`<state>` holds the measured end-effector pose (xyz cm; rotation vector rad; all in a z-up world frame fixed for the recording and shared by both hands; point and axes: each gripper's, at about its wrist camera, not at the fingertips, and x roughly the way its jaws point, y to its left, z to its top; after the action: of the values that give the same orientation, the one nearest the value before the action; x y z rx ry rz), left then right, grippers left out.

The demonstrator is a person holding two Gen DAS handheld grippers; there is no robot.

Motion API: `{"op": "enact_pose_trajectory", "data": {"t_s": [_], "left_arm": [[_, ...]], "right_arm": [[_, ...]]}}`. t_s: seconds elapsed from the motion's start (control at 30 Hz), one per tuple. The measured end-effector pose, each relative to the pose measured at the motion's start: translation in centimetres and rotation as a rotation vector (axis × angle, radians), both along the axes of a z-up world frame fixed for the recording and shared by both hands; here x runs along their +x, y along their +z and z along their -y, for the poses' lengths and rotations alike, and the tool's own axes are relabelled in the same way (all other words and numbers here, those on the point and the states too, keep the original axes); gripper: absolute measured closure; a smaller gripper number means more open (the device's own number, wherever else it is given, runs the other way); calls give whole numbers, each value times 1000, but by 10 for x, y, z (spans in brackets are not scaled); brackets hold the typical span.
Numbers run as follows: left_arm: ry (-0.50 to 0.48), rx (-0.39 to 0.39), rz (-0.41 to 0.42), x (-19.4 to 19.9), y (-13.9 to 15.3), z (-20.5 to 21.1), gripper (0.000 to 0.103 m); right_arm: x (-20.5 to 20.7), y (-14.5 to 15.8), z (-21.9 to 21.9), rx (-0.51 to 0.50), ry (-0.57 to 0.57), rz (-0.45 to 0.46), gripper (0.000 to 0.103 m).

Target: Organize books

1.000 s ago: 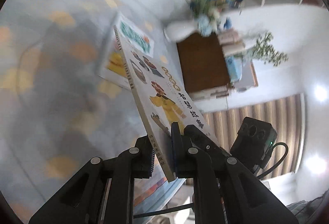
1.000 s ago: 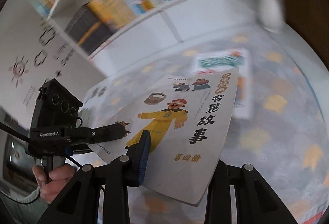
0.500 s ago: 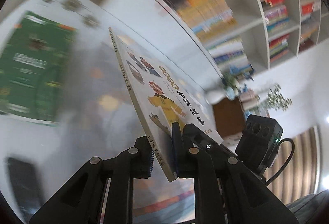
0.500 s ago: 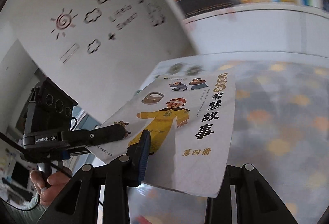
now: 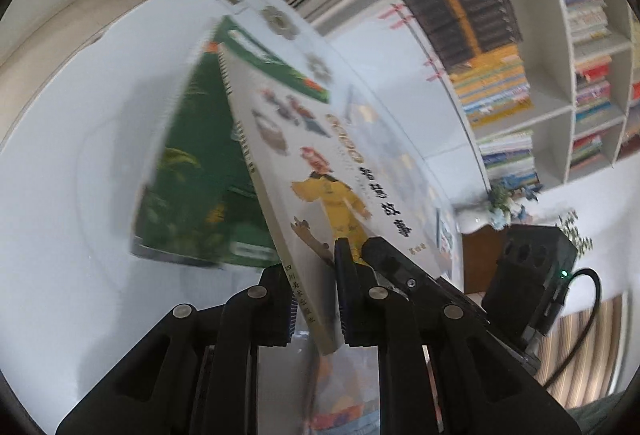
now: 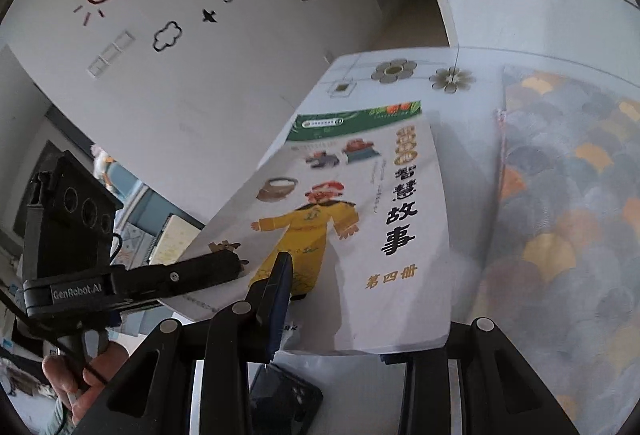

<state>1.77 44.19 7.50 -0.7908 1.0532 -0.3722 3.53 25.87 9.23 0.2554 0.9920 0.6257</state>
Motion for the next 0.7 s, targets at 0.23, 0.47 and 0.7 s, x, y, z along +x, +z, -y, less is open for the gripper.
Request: {"op": "enact_pose_trajectory", "data": {"t_s": [0.23, 0.47, 0.7], "left_arm": [[58, -4, -27, 18, -20, -34, 90], [132, 93, -57, 10, -26, -52, 89], [242, 260, -82, -21, -13, -75, 87]], "right_arm": [[16, -8, -34, -51, -47, -20, 69], [24, -22, -47, -73, -67, -80, 69], [13, -35, -46, -78, -11, -143, 63]]}}
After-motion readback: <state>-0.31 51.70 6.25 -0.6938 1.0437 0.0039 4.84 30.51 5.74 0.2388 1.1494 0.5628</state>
